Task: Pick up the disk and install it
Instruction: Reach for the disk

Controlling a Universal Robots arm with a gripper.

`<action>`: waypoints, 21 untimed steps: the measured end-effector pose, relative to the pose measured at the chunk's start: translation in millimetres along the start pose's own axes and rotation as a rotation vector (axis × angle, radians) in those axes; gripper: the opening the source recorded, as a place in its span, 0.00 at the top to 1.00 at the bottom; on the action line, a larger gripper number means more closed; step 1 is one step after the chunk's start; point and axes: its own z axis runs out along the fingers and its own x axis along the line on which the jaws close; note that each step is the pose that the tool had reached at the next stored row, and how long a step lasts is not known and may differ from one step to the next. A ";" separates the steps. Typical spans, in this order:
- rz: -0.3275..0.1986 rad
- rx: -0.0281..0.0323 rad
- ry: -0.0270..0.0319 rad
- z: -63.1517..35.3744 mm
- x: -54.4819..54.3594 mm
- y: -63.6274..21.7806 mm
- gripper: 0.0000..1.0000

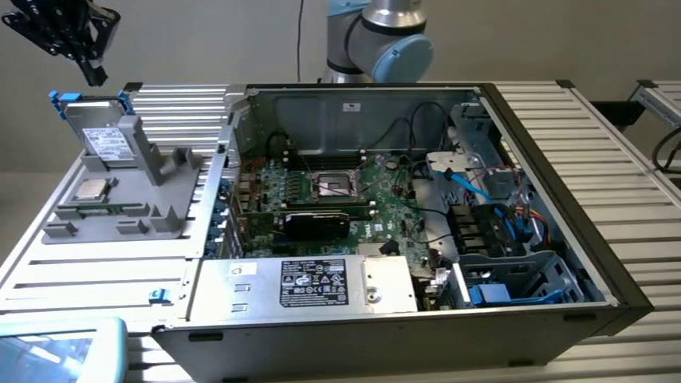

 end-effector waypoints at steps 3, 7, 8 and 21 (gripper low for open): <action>0.000 -0.0007 0.0007 0.5 9.5 2.3 0.89; 0.000 -0.0011 0.0007 1.6 18.1 7.5 0.89; 0.000 -0.0011 0.0007 1.8 19.8 9.6 0.89; -0.009 -0.0010 0.0014 5.2 41.3 26.7 0.89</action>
